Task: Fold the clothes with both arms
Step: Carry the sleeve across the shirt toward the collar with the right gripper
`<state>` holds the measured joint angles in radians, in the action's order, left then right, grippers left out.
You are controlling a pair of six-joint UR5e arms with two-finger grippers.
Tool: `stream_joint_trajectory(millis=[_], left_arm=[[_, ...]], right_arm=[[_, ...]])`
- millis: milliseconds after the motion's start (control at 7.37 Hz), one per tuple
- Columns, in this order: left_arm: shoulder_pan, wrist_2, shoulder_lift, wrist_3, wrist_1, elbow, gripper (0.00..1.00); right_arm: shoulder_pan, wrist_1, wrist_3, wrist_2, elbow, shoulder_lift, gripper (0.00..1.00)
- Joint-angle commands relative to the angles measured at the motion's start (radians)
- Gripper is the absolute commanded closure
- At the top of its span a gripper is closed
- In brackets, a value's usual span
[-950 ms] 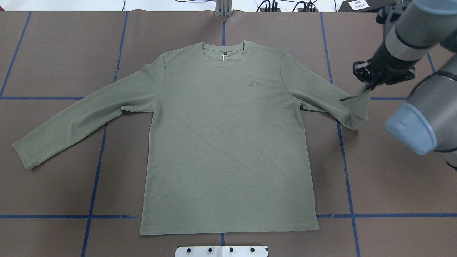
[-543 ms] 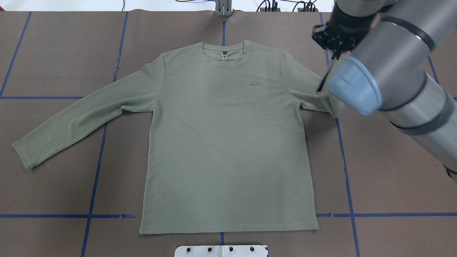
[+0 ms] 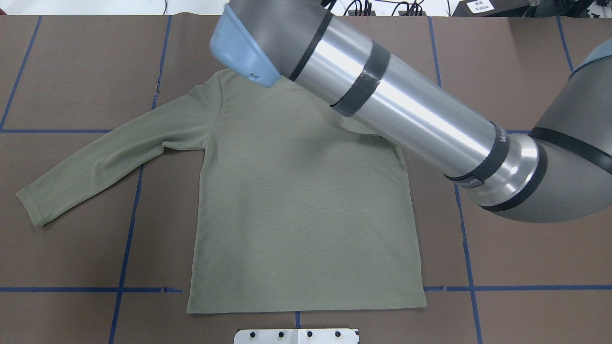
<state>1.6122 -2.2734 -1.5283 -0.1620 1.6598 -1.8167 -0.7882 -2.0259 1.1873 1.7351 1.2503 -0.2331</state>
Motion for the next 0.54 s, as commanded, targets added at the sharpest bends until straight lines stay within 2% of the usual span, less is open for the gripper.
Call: stream_joint_trajectory(millis=[0, 136, 407], left_arm=[[0.000, 0.000, -0.003, -0.001, 0.000, 0.005, 0.00], [0.000, 0.000, -0.003, -0.001, 0.000, 0.008, 0.00], [0.000, 0.000, -0.003, -0.001, 0.000, 0.010, 0.00]], right_arm=[[0.108, 0.126, 0.049, -0.111, -0.074, 0.021, 1.00], [0.151, 0.178, 0.049, -0.158, -0.115, 0.020, 1.00], [0.187, 0.243, 0.049, -0.186, -0.176, 0.017, 1.00]])
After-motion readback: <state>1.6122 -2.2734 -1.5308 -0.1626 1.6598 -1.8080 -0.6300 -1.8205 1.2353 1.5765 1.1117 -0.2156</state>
